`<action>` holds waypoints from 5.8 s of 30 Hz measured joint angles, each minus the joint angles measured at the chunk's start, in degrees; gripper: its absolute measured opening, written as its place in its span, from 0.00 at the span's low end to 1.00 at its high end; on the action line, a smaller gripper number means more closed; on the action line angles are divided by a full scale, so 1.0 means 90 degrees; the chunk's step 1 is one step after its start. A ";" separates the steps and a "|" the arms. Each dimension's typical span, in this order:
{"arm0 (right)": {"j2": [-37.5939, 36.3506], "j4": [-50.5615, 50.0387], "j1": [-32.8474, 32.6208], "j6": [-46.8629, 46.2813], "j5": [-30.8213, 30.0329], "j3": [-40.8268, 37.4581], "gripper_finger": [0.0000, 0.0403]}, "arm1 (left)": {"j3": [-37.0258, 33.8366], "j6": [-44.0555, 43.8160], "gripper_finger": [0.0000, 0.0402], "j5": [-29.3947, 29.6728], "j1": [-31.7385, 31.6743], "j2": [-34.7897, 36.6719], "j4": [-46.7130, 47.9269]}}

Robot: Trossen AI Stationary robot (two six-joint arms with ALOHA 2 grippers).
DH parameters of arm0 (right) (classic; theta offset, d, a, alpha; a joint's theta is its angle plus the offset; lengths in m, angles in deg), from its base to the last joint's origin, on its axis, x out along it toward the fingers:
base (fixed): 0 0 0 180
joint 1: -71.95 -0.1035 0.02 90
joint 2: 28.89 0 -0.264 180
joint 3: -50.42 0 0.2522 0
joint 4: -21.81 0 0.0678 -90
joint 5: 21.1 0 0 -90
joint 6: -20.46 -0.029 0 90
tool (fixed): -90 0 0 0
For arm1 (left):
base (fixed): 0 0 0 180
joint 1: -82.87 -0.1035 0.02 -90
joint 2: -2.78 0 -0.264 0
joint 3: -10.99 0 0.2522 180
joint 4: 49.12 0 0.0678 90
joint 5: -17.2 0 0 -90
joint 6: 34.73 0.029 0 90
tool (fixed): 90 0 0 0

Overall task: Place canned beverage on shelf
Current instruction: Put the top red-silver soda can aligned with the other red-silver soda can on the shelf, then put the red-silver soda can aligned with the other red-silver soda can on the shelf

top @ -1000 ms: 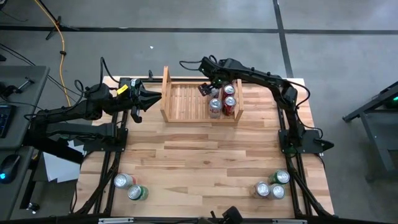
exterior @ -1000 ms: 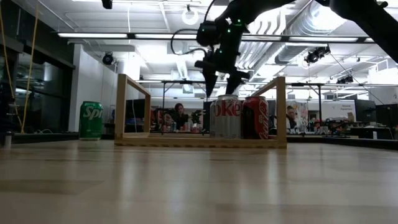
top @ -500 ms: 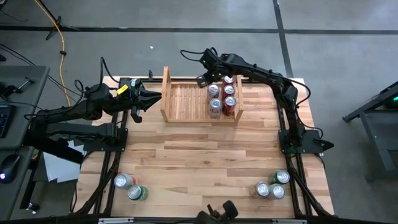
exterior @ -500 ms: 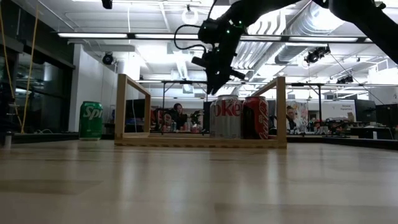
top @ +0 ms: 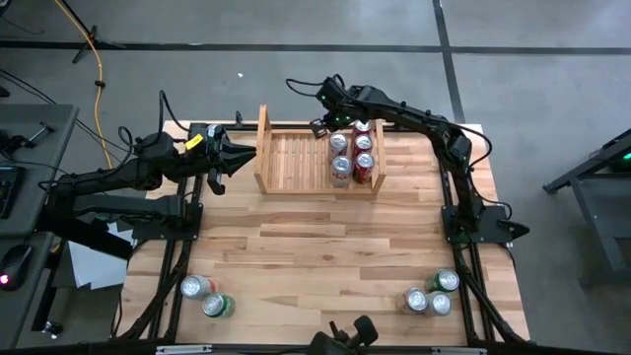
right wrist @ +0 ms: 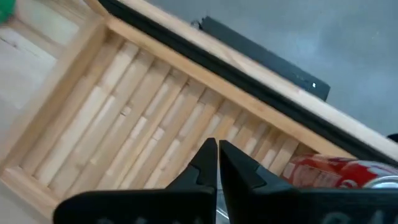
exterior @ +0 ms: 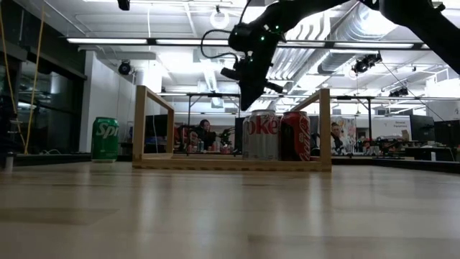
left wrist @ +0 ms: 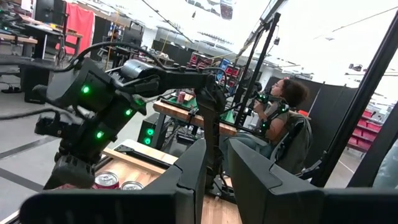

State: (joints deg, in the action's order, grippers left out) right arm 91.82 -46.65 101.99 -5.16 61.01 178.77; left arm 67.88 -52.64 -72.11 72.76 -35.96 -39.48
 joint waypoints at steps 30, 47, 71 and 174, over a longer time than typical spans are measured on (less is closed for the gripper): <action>0.0396 -0.0695 -0.0025 0.0453 0.0278 0.0010 0.00 | 0.0002 -0.0161 0.15 0.0000 0.0002 0.0000 0.0000; -0.1176 -0.1138 -0.0418 0.1395 0.0148 -0.0117 0.00 | 0.0000 0.0002 0.15 0.0000 0.0001 -0.0002 0.0196; -0.7998 0.5806 -0.3313 0.0573 0.0134 -0.7172 0.00 | 0.0000 0.0999 0.15 0.0156 0.0000 -0.0002 0.0189; -0.7988 0.5517 -0.3296 0.2936 0.0139 -0.7191 0.00 | 0.0002 0.1291 0.30 0.0650 0.0001 0.0011 0.0257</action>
State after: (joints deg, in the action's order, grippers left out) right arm 19.93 3.01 72.33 21.27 62.26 114.05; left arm 67.90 -41.01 -66.26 72.77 -35.86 -37.17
